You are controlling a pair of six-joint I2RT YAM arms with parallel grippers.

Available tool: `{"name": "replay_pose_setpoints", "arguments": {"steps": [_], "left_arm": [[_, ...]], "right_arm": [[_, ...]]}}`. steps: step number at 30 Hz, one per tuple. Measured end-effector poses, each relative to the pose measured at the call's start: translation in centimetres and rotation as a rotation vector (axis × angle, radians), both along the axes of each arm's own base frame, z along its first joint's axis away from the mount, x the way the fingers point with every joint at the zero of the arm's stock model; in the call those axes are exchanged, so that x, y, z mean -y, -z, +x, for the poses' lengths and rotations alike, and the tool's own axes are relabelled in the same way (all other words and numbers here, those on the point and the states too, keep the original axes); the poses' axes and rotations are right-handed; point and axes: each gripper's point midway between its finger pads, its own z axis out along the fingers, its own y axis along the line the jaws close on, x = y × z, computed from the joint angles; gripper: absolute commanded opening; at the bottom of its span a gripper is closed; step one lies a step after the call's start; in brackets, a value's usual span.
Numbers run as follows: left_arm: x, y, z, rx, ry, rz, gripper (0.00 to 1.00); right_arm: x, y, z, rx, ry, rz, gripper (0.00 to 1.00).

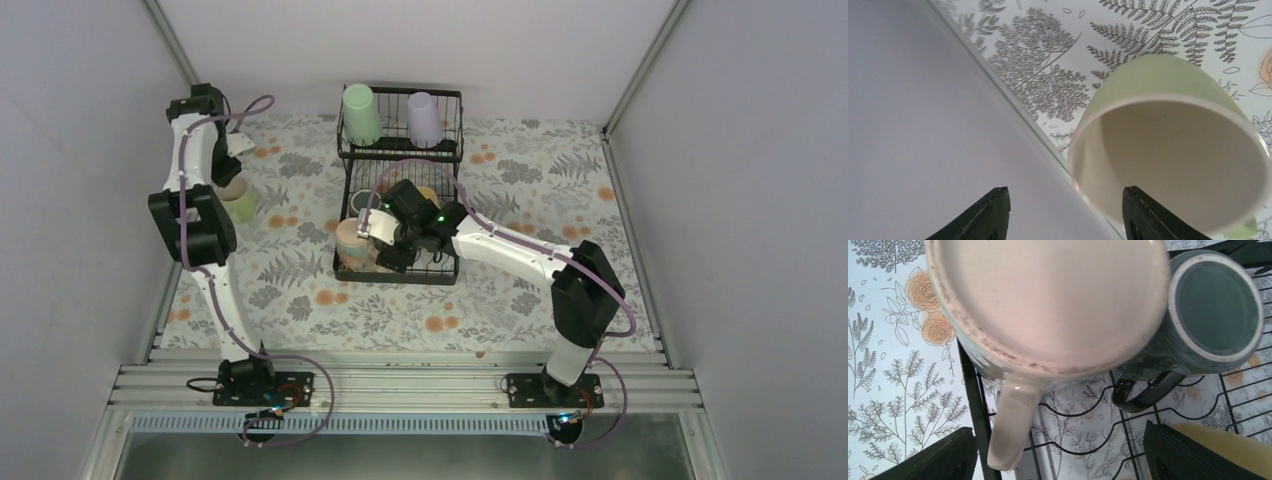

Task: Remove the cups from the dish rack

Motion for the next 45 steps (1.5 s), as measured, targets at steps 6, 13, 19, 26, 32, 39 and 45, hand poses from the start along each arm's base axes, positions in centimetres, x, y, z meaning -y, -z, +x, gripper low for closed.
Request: {"name": "replay_pose_setpoints", "arguments": {"steps": [6,13,19,26,32,39,45], "left_arm": [[0.2,-4.2,0.2,0.089,0.011,0.013,0.61],[3.4,-10.8,-0.6,0.259,0.068,-0.068,0.77],[8.7,-14.8,-4.6,0.414,0.162,-0.245,0.92],[12.9,-14.4,-7.0,0.514,0.236,-0.437,1.0],[15.7,-14.2,-8.3,0.579,0.307,-0.568,1.0],[19.2,-15.5,-11.2,0.707,0.442,-0.697,1.0],[21.7,-14.7,-13.9,0.842,0.554,-0.787,1.0]], "right_arm": [[-0.6,1.1,-0.7,-0.015,-0.019,-0.019,0.86],[-0.8,3.3,-0.6,-0.035,-0.011,-0.062,0.81],[-1.2,4.3,0.4,-0.035,0.019,-0.086,0.33],[-1.6,3.5,0.8,-0.044,0.034,-0.089,0.04],[-1.2,3.6,0.4,-0.063,0.029,-0.114,0.04],[-1.0,1.9,0.6,-0.102,0.017,-0.094,0.04],[-0.6,-2.9,1.0,-0.192,-0.021,0.045,0.04]]}}
